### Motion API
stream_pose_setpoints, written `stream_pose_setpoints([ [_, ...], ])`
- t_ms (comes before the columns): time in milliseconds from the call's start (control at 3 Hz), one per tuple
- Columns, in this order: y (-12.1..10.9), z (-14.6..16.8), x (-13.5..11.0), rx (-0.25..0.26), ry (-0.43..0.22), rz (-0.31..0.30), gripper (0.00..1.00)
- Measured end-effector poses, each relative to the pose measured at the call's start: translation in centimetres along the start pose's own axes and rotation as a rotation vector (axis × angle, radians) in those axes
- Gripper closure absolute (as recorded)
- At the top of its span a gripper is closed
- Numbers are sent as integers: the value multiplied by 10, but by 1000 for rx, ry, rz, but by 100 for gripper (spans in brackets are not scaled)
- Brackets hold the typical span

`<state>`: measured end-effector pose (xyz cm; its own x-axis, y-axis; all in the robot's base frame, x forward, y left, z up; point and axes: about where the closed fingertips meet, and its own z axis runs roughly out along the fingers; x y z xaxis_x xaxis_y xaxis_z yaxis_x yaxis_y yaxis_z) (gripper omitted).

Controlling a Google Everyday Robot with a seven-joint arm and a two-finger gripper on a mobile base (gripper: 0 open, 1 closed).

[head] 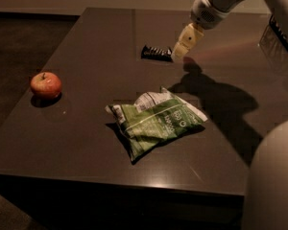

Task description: Move rxbar chocolate near green jalapeno chip bag

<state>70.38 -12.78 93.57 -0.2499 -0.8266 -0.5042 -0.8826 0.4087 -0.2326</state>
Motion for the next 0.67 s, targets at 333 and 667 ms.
stream_pose_setpoints([
  [333, -11, 42, -11, -32, -3, 11, 0],
  [667, -19, 76, -19, -49, 5, 20, 0],
])
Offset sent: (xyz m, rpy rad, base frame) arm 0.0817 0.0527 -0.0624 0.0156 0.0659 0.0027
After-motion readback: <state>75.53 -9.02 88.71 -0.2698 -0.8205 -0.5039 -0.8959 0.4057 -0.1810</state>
